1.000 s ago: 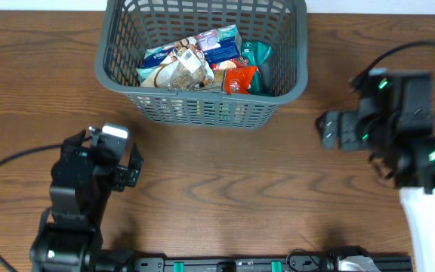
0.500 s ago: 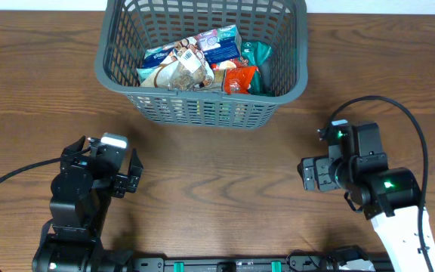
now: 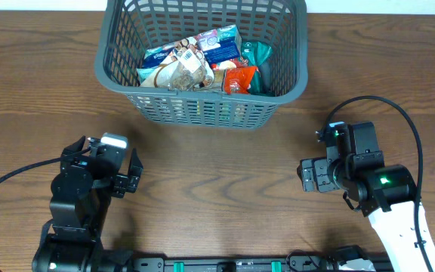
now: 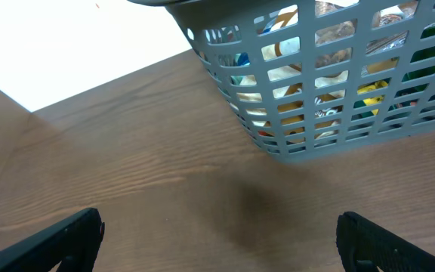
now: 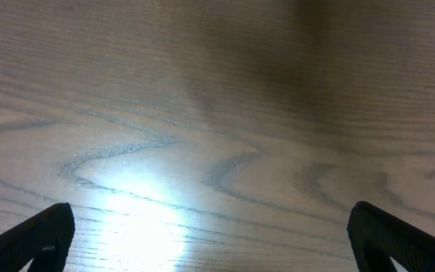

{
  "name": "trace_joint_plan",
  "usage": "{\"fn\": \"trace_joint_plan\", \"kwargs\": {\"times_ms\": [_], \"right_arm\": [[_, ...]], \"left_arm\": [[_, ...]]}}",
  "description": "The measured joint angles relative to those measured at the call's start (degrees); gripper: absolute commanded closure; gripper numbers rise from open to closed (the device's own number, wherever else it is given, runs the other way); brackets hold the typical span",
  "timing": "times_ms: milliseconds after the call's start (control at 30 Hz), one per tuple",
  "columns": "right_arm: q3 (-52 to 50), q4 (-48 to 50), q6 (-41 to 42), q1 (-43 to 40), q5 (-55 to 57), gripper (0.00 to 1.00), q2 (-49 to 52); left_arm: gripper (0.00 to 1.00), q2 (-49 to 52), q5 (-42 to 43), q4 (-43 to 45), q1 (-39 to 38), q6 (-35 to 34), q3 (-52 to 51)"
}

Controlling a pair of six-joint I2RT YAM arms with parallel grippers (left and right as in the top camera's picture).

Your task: Pack container

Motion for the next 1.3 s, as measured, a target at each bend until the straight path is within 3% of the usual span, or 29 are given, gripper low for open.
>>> {"fn": "trace_joint_plan", "kwargs": {"times_ms": [700, 933, 1100, 1300], "right_arm": [[0.0, 0.0, 0.0, 0.0, 0.0, 0.01, -1.9], [-0.1, 0.5, -0.2, 0.0, 0.2, 0.01, -14.4], [-2.2, 7.8, -1.2, -1.1, 0.6, 0.01, -27.0], [-16.2, 19.5, -2.4, -3.3, 0.4, 0.01, -40.4]], "left_arm": [[0.01, 0.0, 0.0, 0.0, 0.0, 0.0, 0.0], [0.01, 0.0, 0.0, 0.0, 0.0, 0.0, 0.0], [0.01, 0.1, 0.0, 0.0, 0.0, 0.0, 0.0], [0.01, 0.1, 0.0, 0.0, 0.0, 0.0, 0.0]]}}
